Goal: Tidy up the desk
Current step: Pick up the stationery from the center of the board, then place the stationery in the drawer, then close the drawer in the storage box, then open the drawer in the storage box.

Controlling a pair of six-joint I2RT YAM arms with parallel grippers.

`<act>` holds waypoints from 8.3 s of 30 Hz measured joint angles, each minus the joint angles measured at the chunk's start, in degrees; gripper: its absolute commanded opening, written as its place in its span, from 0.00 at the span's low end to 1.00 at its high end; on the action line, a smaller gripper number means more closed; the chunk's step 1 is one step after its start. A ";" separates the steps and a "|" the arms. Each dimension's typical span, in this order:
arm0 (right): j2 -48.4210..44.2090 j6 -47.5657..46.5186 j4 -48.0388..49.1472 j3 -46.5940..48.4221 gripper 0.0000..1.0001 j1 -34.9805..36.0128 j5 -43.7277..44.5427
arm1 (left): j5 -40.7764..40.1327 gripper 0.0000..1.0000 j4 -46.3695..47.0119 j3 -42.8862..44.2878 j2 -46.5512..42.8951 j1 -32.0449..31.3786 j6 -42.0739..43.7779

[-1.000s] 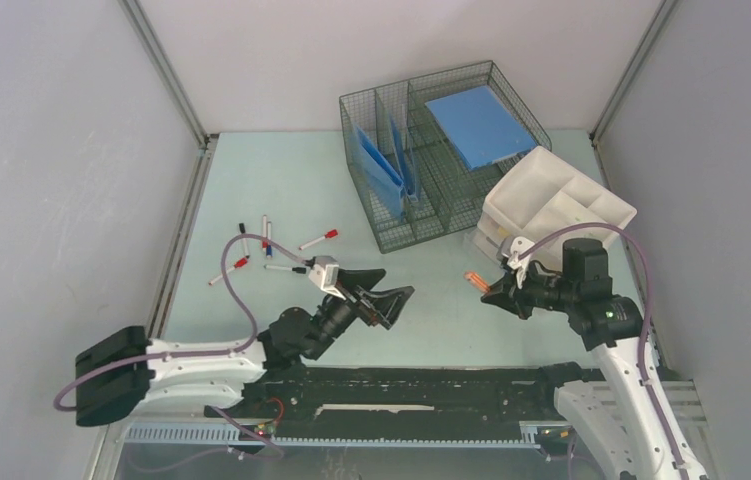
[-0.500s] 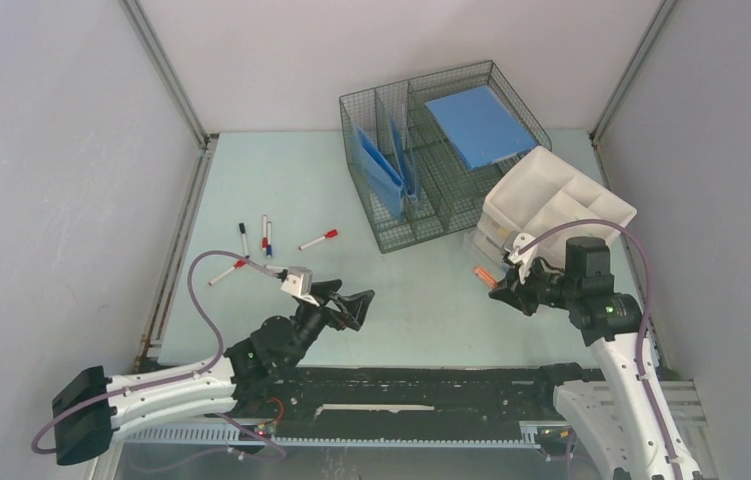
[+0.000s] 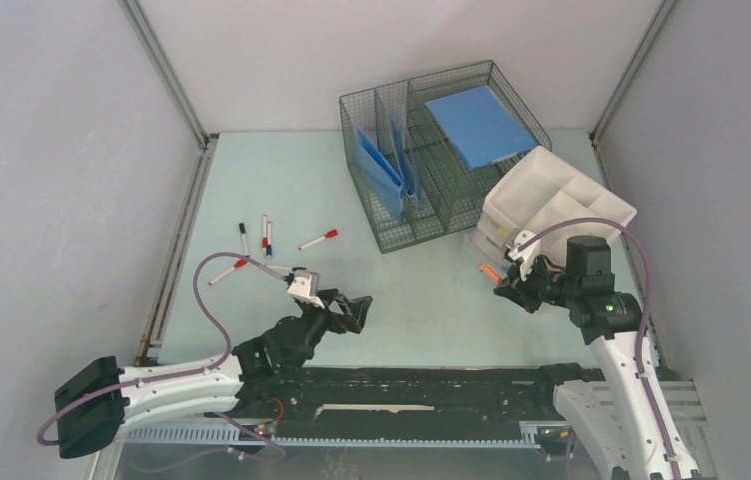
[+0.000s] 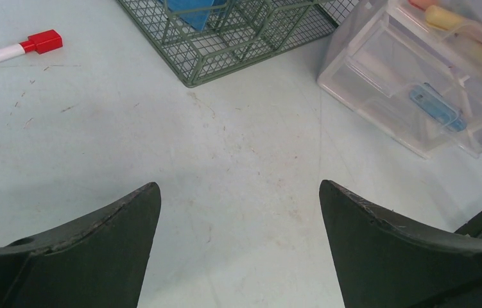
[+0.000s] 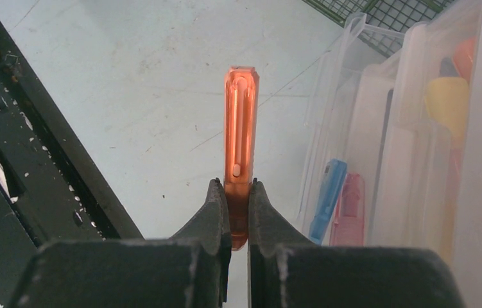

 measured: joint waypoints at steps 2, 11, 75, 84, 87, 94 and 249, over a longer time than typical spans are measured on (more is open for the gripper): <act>0.00 0.04 0.24 0.00 0.00 -0.07 0.52 | -0.07 1.00 -0.11 0.02 0.20 0.00 -0.02; -0.02 0.98 2.62 0.00 0.00 -0.07 4.52 | -1.62 1.00 -0.74 0.02 -1.38 0.00 -1.03; 11.13 6.54 18.80 -7.52 0.43 14.19 42.25 | 24.35 0.99 -3.52 -1.36 -3.41 25.22 -12.94; 10.03 7.52 17.33 -6.75 0.60 13.86 38.40 | 26.10 1.00 8.63 -0.44 8.57 15.74 -16.20; 8.11 6.03 12.02 -3.98 0.61 13.81 29.35 | 26.18 0.99 14.40 2.34 17.46 12.13 -17.51; 2.47 5.16 8.35 -1.79 0.61 11.02 18.86 | 28.15 0.98 32.24 12.35 41.55 8.63 -23.61; 13.42 15.30 -0.48 17.90 0.67 5.57 23.67 | 20.55 0.73 55.49 19.58 70.55 -1.99 -44.72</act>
